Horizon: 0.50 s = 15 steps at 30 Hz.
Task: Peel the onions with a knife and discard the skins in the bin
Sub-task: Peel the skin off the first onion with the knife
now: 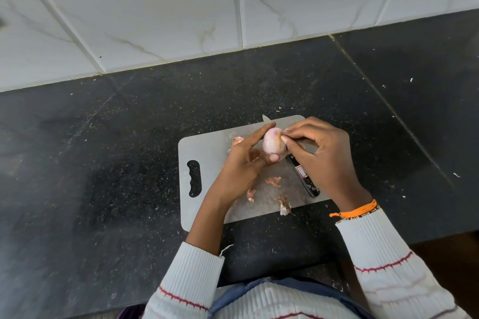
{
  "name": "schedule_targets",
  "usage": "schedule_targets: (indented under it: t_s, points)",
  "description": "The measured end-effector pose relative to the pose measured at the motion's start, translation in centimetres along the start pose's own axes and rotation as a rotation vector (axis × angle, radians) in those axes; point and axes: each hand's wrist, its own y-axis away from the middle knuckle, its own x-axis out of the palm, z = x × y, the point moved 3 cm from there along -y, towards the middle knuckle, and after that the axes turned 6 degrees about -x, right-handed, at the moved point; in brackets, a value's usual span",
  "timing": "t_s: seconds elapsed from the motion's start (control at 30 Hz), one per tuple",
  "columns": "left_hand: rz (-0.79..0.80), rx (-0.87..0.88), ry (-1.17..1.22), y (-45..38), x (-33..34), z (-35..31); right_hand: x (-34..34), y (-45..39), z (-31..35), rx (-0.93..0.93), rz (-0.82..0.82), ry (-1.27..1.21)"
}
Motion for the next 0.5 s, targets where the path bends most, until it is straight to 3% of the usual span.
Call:
schedule_targets:
  t_s: [0.2, 0.4, 0.5]
  points:
    - [-0.002, 0.003, -0.065, 0.1, 0.2, 0.1, 0.1, 0.4, -0.5, 0.039, 0.014, 0.026]
    - [-0.033, -0.016, 0.019, 0.2, -0.1, 0.6, 0.9, 1.0, -1.3, 0.309, 0.004, -0.198]
    - [-0.042, -0.017, 0.021, 0.2, -0.2, 0.7, 1.2, 1.2, -1.1, 0.286, 0.016, -0.156]
